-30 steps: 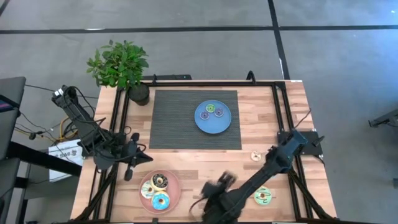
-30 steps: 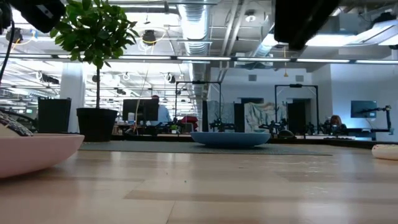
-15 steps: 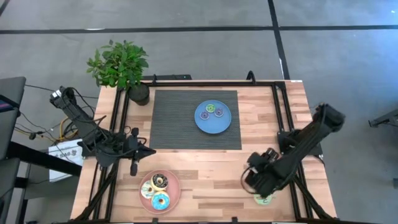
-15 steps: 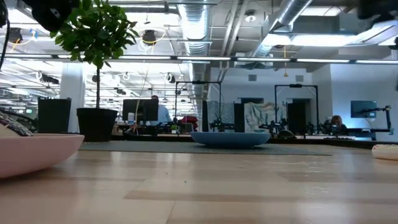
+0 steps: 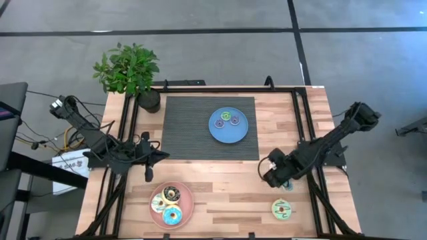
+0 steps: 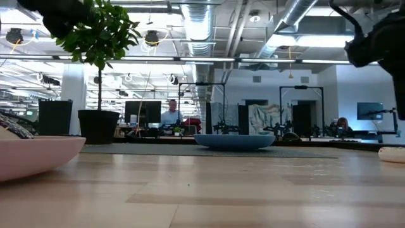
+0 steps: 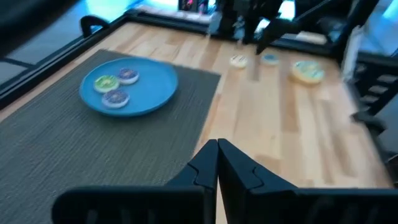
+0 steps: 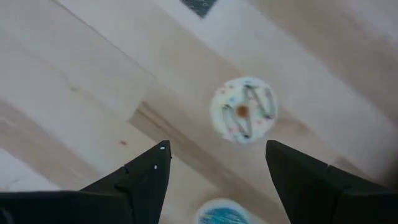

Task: Pick & Place donuts
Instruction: Put the small white donut on the blue plate

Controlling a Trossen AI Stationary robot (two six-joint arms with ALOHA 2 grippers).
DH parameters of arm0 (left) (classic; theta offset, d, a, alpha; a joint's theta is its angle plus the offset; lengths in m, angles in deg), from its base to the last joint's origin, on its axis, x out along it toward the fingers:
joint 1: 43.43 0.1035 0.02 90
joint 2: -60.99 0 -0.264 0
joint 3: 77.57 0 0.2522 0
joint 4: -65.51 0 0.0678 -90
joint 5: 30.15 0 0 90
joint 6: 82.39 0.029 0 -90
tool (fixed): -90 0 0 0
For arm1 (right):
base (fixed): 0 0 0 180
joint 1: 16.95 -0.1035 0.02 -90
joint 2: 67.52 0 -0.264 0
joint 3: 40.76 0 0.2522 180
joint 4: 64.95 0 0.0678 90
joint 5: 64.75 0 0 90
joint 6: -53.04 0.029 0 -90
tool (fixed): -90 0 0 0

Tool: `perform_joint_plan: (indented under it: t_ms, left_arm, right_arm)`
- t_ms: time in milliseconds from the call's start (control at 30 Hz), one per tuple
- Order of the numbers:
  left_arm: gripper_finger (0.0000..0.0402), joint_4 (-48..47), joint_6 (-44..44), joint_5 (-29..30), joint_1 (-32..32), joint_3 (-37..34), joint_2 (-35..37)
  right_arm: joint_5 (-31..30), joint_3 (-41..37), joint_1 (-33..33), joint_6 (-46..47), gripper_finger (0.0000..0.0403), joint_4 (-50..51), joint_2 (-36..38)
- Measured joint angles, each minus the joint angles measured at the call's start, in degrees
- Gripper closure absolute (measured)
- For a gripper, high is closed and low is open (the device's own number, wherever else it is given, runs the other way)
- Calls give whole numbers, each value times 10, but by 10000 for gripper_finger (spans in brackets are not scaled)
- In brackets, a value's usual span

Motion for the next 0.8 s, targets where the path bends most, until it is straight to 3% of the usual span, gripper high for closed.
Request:
perform_joint_plan:
  t_ms: [300, 800]
  left_arm:
    - [400, -41, 0, -19, 21, 0, 0]
    - [400, -58, 35, -19, 27, 0, 0]
  right_arm:
    - [6, -45, 41, 41, 148, -36, 26]
    - [21, -59, 65, 48, 148, -82, -74]
